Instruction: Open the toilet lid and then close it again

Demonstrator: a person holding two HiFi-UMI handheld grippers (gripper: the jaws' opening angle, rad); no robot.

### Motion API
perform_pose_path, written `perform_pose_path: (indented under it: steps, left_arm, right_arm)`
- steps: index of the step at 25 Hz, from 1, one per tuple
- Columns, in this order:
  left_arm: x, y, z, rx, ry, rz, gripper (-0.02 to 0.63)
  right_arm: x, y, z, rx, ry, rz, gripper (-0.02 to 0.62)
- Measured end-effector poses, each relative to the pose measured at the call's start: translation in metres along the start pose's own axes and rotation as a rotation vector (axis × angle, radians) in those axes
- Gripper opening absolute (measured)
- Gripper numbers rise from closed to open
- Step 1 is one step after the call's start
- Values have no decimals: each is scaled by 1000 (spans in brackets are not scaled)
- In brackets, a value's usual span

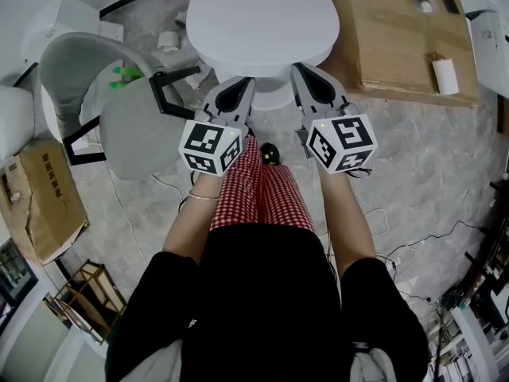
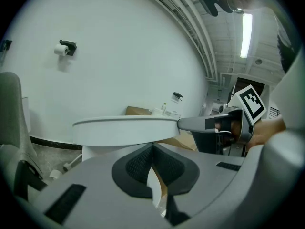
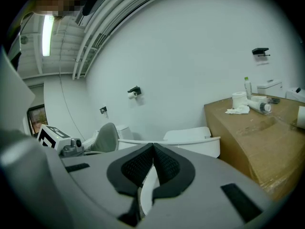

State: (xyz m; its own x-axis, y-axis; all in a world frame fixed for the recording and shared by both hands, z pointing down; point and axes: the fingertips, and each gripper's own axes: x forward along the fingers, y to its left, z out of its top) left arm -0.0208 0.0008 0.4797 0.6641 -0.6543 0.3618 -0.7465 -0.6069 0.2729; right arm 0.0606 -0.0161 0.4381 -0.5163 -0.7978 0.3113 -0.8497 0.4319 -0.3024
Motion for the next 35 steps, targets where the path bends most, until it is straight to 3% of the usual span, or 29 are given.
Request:
perform_pose_path:
  steps: [25,35]
  left_arm:
    - [8,4,60,17,-55,-30,3]
    - [13,6,86,45,-82,-45,3]
  right_arm:
    - [14,-5,58,18,-52,-30,20]
    - [22,-5,83,-23,-73,-34,20]
